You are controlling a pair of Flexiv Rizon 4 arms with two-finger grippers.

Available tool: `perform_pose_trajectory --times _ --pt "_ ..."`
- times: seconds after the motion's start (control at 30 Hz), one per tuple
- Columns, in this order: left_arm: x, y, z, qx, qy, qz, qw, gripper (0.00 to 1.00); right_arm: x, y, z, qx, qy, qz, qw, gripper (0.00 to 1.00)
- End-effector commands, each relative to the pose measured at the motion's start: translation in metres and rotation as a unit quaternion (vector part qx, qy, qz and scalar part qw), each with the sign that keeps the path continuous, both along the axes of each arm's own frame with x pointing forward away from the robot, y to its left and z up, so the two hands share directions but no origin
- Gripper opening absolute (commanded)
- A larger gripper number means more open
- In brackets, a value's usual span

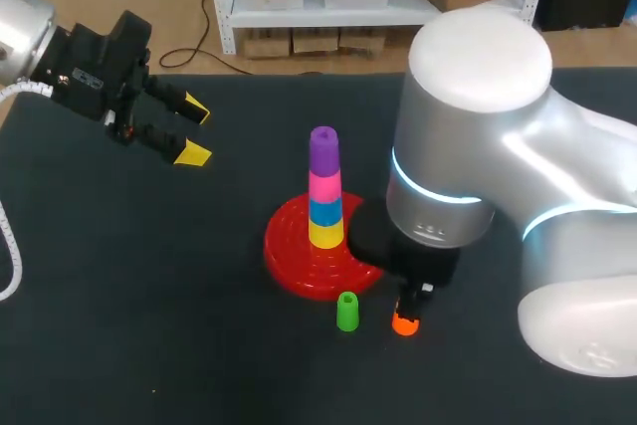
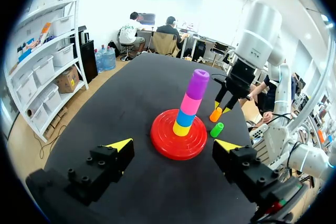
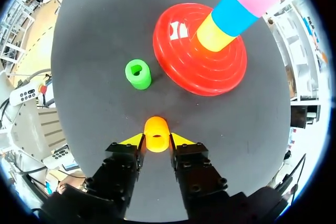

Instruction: Pick up and stack the cylinders on the red base in this order: pink,purple,orange,green

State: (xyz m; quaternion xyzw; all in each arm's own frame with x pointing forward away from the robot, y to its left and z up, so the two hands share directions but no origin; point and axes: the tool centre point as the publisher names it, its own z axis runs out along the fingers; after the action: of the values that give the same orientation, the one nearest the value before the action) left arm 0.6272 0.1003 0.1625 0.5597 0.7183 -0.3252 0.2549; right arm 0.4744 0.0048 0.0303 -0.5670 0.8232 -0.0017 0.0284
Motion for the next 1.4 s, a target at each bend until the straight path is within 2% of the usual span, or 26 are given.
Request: perform_pose_trajectory --times 0.03,0.2,0.37,0.53,0.7,0.97,1.1,1.2,1.4 --pt "0.0 0.001 -0.001 -0.001 -0.001 0.0 1.0 1.0 0.0 0.0 -0.003 -0.004 -0.002 -0.001 1.0 0.3" --pt "0.0 0.001 -0.001 -0.001 -0.001 0.0 1.0 1.0 0.0 0.0 -0.003 -0.004 -0.004 -0.001 1.0 0.27" --pt "0.0 0.001 -0.001 -0.001 -0.001 0.0 1.0 1.0 0.0 -0.001 -0.002 -0.006 -0.009 -0.004 1.0 0.0" --pt "0.0 0.001 -0.001 -0.001 -0.001 0.0 1.0 1.0 0.005 -0.003 0.011 -0.008 -0.011 -0.005 1.0 0.0" --pt "0.0 0.001 -0.001 -0.001 -0.001 0.0 1.0 1.0 0.015 -0.007 0.044 0.001 -0.013 0.006 1.0 0.0" --pt "0.0 0.001 -0.001 -0.001 -0.001 0.0 1.0 1.0 0.047 -0.008 0.122 0.012 -0.025 0.018 0.999 0.0" --pt "0.0 0.001 -0.001 -0.001 -0.001 0.0 1.0 1.0 0.063 0.002 0.159 0.018 -0.034 0.033 0.999 0.0" --pt "0.0 0.001 -0.001 -0.001 -0.001 0.0 1.0 1.0 0.075 0.013 0.177 0.011 -0.046 0.044 0.998 0.0" --pt "0.0 0.001 -0.001 -0.001 -0.001 0.0 1.0 1.0 0.093 0.032 0.196 0.007 -0.051 0.057 0.997 0.0"
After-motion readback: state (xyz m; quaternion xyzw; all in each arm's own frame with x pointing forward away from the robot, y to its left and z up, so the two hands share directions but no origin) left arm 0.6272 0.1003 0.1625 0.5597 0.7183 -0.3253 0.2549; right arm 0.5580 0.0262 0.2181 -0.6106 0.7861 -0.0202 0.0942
